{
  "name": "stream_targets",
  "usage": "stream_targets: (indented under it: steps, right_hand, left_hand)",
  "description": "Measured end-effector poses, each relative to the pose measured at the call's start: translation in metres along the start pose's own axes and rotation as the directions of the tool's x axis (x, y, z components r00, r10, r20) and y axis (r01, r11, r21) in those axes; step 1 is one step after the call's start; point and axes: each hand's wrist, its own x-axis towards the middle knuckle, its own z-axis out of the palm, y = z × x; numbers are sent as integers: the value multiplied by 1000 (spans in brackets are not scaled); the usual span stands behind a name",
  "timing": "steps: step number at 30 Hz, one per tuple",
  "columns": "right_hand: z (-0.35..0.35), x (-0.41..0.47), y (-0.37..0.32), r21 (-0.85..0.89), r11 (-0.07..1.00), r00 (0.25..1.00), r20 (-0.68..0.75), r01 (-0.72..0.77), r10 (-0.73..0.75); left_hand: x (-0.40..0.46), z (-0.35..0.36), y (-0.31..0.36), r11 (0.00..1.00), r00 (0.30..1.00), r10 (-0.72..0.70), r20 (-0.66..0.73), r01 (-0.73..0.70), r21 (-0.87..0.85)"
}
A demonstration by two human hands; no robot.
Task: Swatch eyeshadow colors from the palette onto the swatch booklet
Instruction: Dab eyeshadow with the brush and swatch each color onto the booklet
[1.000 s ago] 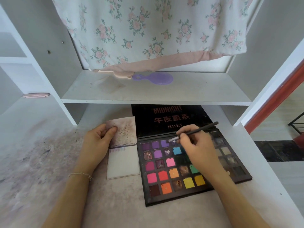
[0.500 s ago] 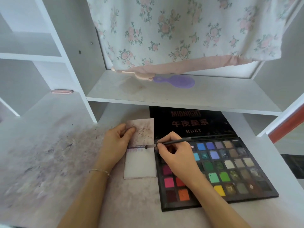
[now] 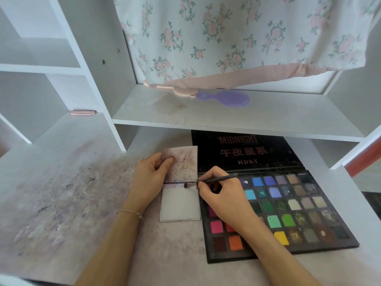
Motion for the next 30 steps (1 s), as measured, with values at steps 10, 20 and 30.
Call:
stream_targets:
  steps: [10, 20, 30]
  right_hand:
    - [0, 0, 0, -11, 1000, 1000, 1, -10, 10]
    - [1, 0, 0, -39, 999, 1000, -6, 2, -2]
    - [1, 1, -1, -48, 999, 1000, -11, 4, -5]
  left_hand:
    - [0, 0, 0, 1000, 1000, 4, -1, -4, 23]
    - [0, 0, 0, 1000, 999, 31, 8, -31, -2]
    - [-1, -1, -2, 999, 999, 38, 8, -38, 0]
